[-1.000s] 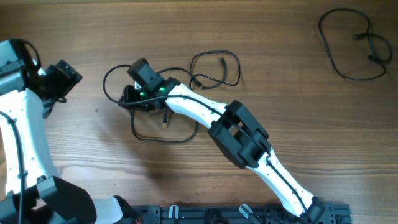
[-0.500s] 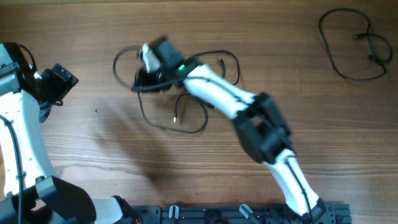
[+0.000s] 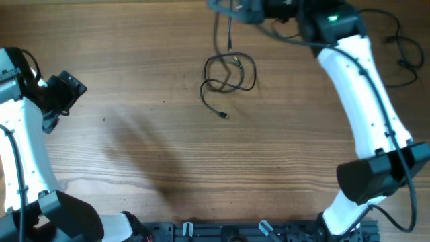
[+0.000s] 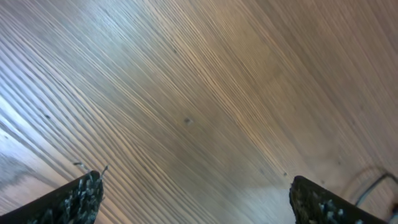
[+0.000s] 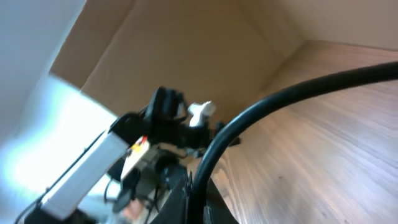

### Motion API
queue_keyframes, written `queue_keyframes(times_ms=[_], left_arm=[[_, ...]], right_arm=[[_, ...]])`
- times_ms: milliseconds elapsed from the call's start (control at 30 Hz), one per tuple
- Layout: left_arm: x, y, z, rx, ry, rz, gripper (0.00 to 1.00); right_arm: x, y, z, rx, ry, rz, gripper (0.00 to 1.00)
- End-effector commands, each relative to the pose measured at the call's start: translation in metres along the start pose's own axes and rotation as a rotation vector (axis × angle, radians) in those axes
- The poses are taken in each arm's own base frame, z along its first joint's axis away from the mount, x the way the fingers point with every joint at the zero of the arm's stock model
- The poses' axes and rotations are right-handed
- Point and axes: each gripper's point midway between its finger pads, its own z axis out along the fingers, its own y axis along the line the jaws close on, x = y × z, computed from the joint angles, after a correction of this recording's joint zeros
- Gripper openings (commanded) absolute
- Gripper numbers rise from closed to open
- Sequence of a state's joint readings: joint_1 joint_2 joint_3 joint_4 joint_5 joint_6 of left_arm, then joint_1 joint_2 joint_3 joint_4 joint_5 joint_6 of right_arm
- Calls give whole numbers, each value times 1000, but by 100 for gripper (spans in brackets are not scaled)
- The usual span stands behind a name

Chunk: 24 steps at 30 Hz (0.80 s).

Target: Untangle cables

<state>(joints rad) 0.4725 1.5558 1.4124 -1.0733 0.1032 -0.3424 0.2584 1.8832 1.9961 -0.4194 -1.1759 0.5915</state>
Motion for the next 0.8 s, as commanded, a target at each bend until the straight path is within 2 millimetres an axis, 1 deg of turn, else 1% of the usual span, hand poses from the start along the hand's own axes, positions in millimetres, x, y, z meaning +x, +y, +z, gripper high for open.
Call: queue_keyframes(times_ms=[0,33,67,100,133,167,200,233,300,333,400,433,467,500,533,600,633,667,700,733,767], left_arm=[[14,-23,1,105,56,71,93],[17,-31,0,126,59,111,93],[21,-39,-2,138,59,148,93],[24,-45,-3,147,57,179,93],[28,-54,-5,160,51,218,94],[33,-64,-8,175,45,262,94],[36,-71,-10,187,38,284,94],[44,-88,-16,216,24,334,94],[54,-104,-24,248,8,387,95],[61,-114,-30,268,0,420,95],[72,-128,-39,299,-12,467,96],[80,-135,-44,316,-14,497,97],[87,-141,-48,330,-14,519,99],[95,-146,-52,344,-11,535,100],[99,-149,-54,351,-6,530,100],[107,-155,-56,364,6,548,100],[111,-158,-56,368,11,557,100],[116,-162,-57,375,14,573,100],[119,-165,-57,381,16,584,100],[122,-166,-58,384,18,591,100],[125,-168,-58,387,21,600,100]], right_arm=[[-21,-55,-56,256,-139,72,5],[-23,-69,-78,357,-176,79,5],[-24,-77,-96,431,-202,81,5],[-25,-81,-120,509,-232,78,5],[-27,-80,-143,570,-260,65,5],[-29,-74,-169,622,-295,46,5],[-30,-71,-183,651,-319,46,5],[-30,-61,-227,726,-395,61,4],[-26,-52,-269,790,-465,90,4],[-22,-49,-295,831,-509,114,4],[-12,-47,-334,894,-572,165,4],[-2,-49,-362,938,-617,213,4],[4,-50,-381,966,-647,244,4],[15,-51,-410,1016,-685,270,4],[24,-52,-432,1068,-723,300,4],[38,-55,-466,1161,-782,348,4],[47,-59,-489,1233,-824,388,4],[60,-67,-516,1330,-857,434,5],[68,-76,-530,1384,-867,468,4],[71,-81,-536,1409,-867,484,4],[76,-93,-544,1436,-863,511,4]])
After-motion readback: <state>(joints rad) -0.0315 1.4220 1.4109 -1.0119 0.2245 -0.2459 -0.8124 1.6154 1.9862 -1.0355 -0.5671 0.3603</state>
